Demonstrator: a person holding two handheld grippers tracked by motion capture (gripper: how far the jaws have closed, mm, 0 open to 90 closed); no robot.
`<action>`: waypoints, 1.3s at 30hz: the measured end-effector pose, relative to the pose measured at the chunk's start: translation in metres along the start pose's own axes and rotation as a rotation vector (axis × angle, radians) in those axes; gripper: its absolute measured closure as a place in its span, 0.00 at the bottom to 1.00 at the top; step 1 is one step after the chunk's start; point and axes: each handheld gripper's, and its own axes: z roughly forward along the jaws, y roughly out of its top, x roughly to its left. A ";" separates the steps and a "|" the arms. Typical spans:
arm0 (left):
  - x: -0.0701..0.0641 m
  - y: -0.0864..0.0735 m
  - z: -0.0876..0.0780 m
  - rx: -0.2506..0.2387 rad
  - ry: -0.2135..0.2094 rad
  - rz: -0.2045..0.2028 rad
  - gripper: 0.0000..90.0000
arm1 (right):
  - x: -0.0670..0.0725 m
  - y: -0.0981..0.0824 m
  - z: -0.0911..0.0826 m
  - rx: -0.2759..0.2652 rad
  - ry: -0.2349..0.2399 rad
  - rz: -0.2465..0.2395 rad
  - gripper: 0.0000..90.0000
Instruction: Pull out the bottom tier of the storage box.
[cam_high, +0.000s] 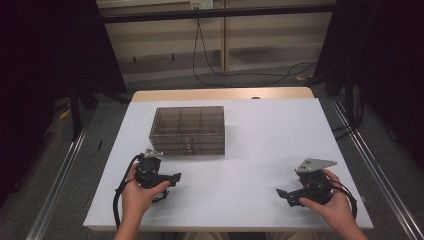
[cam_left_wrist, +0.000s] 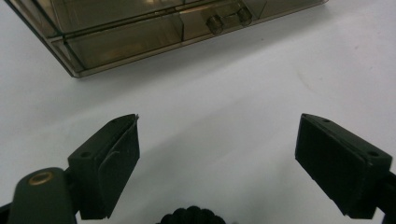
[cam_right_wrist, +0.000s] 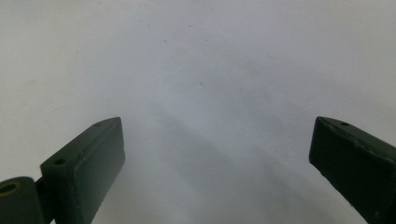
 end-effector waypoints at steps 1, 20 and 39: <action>-0.001 0.001 0.001 -0.003 0.005 -0.002 0.15 | 0.000 0.000 0.000 0.000 0.000 0.000 0.04; -0.013 0.021 0.016 0.032 0.048 -0.029 0.20 | 0.002 0.001 0.001 -0.001 0.008 -0.016 0.04; -0.015 0.029 0.026 0.068 0.062 -0.062 0.24 | 0.004 0.002 0.003 -0.002 0.020 -0.019 0.04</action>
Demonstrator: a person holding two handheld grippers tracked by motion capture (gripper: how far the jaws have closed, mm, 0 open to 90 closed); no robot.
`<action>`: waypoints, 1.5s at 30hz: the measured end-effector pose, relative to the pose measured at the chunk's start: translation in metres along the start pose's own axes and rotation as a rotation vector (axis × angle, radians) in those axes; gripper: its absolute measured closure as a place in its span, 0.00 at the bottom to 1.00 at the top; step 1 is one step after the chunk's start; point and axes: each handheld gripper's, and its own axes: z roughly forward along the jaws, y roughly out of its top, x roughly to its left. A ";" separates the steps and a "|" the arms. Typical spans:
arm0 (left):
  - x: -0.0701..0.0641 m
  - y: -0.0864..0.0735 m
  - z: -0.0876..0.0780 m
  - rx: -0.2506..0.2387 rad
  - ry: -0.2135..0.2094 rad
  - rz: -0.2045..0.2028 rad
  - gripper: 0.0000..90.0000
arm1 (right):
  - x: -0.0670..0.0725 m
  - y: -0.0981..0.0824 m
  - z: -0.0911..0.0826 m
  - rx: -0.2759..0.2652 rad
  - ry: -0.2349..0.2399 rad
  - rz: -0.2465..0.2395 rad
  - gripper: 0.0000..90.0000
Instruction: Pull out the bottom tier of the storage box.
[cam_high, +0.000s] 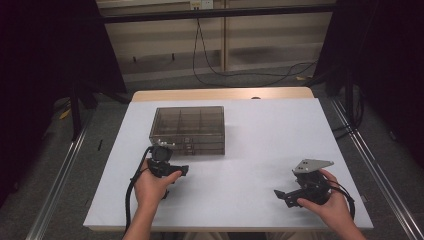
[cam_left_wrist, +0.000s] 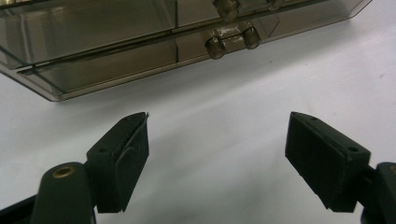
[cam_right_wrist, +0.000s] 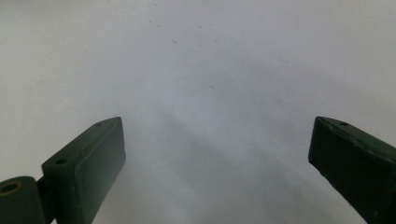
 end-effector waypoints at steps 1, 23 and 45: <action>0.000 0.001 0.001 -0.001 0.007 0.004 0.24 | 0.000 0.000 0.000 -0.001 0.000 0.000 0.04; -0.007 0.011 0.016 0.031 0.011 -0.013 0.27 | 0.001 0.001 0.001 -0.001 0.001 -0.001 0.04; -0.008 0.023 0.031 0.013 0.039 -0.058 0.31 | 0.004 0.003 0.002 -0.007 0.001 -0.009 0.04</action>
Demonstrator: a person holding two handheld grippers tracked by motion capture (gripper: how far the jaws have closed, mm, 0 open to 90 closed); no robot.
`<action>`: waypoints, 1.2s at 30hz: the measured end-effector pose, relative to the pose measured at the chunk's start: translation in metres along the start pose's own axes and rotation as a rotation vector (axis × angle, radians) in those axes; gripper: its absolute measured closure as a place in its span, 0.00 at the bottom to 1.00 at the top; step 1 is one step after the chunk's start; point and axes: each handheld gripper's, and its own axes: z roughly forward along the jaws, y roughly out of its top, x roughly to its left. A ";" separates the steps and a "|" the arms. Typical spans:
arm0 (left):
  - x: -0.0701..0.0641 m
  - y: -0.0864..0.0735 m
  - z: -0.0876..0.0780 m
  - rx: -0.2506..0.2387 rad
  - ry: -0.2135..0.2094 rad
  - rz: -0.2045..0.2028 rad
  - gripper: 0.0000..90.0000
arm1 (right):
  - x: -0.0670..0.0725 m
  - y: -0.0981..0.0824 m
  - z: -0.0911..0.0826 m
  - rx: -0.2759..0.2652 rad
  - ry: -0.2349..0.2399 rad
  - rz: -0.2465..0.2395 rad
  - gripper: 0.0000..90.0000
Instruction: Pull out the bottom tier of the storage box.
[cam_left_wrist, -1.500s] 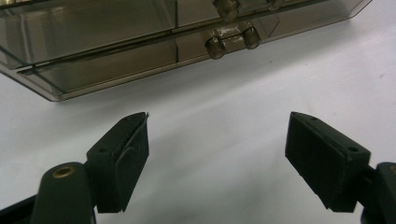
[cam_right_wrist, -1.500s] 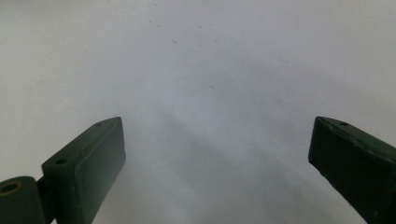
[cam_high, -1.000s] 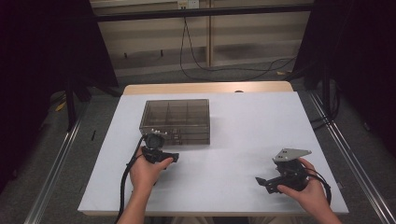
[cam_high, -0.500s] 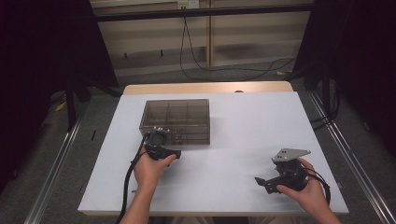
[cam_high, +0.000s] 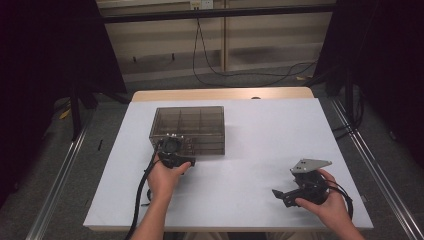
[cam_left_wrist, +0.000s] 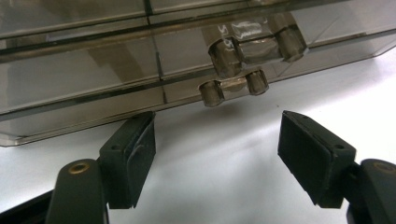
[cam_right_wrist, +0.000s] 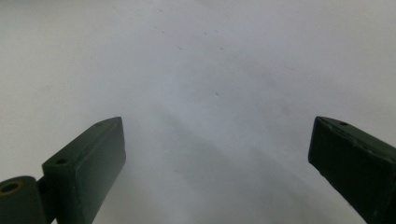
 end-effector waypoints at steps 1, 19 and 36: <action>0.000 0.000 0.001 -0.001 -0.007 -0.006 0.31 | 0.000 0.000 0.000 0.000 0.000 0.000 0.04; -0.001 0.003 0.008 -0.008 0.003 -0.064 0.35 | 0.003 0.002 0.002 0.004 0.008 0.002 0.04; -0.005 0.006 0.008 -0.014 -0.009 -0.115 0.46 | 0.005 0.003 0.004 0.005 0.008 -0.009 0.05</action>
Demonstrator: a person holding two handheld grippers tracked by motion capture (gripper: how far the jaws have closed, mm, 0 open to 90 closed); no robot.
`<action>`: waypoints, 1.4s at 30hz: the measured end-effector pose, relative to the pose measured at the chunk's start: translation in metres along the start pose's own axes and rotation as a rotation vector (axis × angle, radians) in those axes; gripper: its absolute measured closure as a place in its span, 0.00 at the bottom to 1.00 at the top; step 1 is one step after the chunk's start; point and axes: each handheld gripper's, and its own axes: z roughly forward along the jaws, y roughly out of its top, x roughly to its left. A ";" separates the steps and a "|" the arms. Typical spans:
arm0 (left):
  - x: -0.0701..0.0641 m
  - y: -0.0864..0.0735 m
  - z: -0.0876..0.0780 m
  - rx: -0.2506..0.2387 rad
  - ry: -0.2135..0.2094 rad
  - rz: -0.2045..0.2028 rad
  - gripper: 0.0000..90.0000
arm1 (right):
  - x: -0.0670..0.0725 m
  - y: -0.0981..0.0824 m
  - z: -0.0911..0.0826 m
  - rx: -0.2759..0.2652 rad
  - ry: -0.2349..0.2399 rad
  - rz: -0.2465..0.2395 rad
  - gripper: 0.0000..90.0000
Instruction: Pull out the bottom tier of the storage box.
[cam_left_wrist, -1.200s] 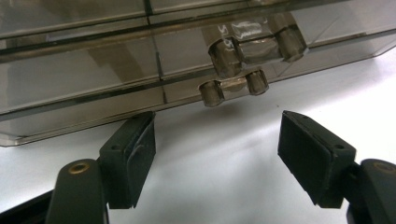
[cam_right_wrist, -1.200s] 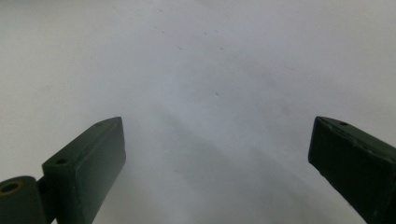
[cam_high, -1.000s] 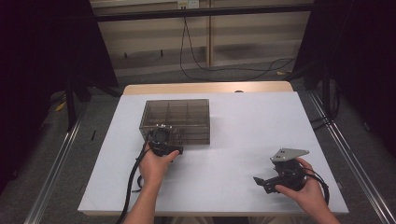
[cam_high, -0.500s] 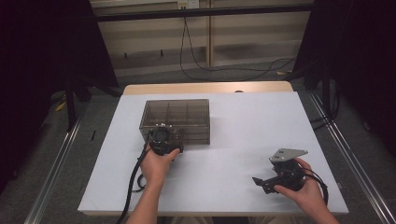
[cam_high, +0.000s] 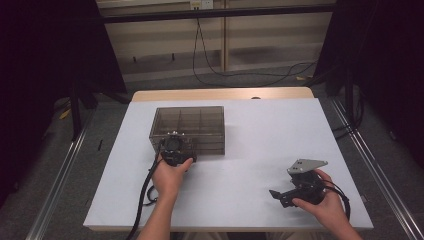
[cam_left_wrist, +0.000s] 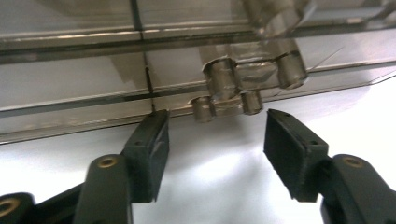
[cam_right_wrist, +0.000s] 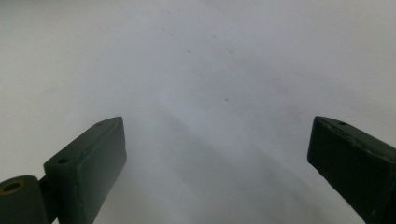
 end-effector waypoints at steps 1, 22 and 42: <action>0.000 0.000 0.000 0.002 0.002 -0.004 0.46 | 0.000 0.000 0.000 -0.001 0.000 0.000 0.05; -0.003 0.001 -0.001 -0.002 -0.001 -0.002 0.57 | 0.000 0.001 0.001 -0.008 0.002 -0.002 0.05; -0.001 0.003 0.002 0.021 0.005 -0.034 0.39 | 0.001 0.002 0.001 -0.004 0.007 0.003 0.05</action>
